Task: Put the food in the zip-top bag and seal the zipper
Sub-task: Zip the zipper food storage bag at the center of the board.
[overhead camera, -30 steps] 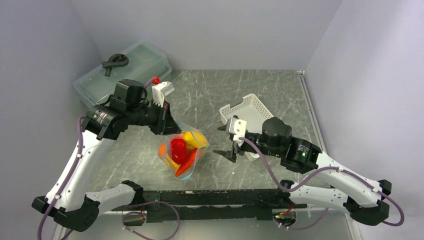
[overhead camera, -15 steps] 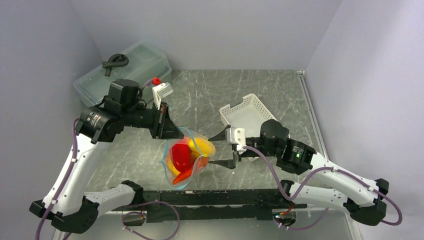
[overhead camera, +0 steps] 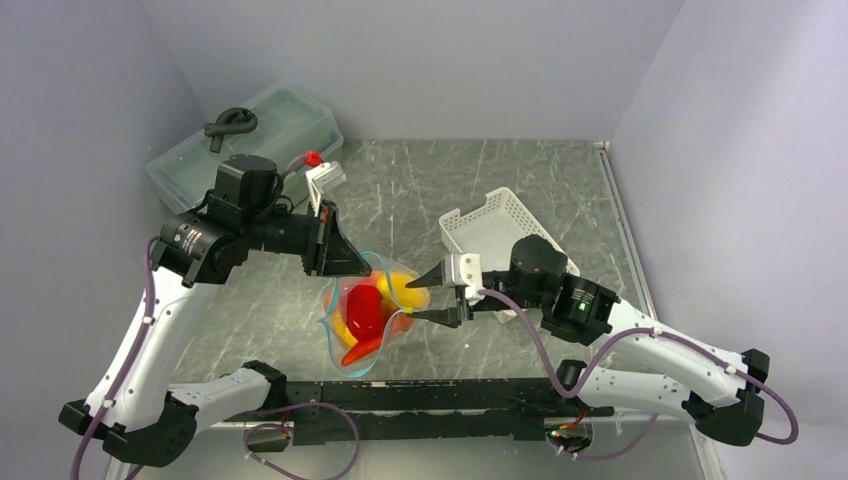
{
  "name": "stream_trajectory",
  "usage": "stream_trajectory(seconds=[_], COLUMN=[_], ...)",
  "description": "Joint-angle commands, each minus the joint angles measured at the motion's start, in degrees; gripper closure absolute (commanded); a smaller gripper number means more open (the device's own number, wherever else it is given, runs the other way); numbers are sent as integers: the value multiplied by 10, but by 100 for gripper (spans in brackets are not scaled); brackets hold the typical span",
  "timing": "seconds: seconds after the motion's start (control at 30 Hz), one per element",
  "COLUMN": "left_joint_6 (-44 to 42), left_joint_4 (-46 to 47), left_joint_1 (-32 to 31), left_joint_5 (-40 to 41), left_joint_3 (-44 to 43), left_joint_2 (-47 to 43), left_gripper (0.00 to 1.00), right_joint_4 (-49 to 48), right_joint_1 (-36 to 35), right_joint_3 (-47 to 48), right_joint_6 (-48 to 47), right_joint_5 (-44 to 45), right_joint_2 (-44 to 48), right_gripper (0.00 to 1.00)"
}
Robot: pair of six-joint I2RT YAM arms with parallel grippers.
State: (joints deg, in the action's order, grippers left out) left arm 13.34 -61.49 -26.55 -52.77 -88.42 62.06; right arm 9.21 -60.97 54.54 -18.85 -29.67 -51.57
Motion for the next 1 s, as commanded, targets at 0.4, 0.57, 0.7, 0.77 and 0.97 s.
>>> stream_trajectory(seconds=[0.4,0.57,0.7,0.77,0.97], left_joint_6=[36,31,25,21,-2], left_joint_4=[56,47,38,30,1], left_joint_1=[2,2,2,2,2], left_joint_5=[-42,-32,-20,-12,34], left_joint_3=[-34,-37,-37,-34,-21], left_joint_2=[-3,-1,-2,-2,-7], left_gripper=[100,100,100,100,86], right_joint_4=[-74,-85,-63,-31,60], right_joint_1=[-6,-6,-6,-6,-6], right_joint_3=[-25,-25,-13,3,64], right_joint_6=[4,0,-12,-19,-18], right_joint_5=[27,46,48,42,22], right_joint_2=[23,32,48,49,31], right_gripper=[82,100,100,100,100])
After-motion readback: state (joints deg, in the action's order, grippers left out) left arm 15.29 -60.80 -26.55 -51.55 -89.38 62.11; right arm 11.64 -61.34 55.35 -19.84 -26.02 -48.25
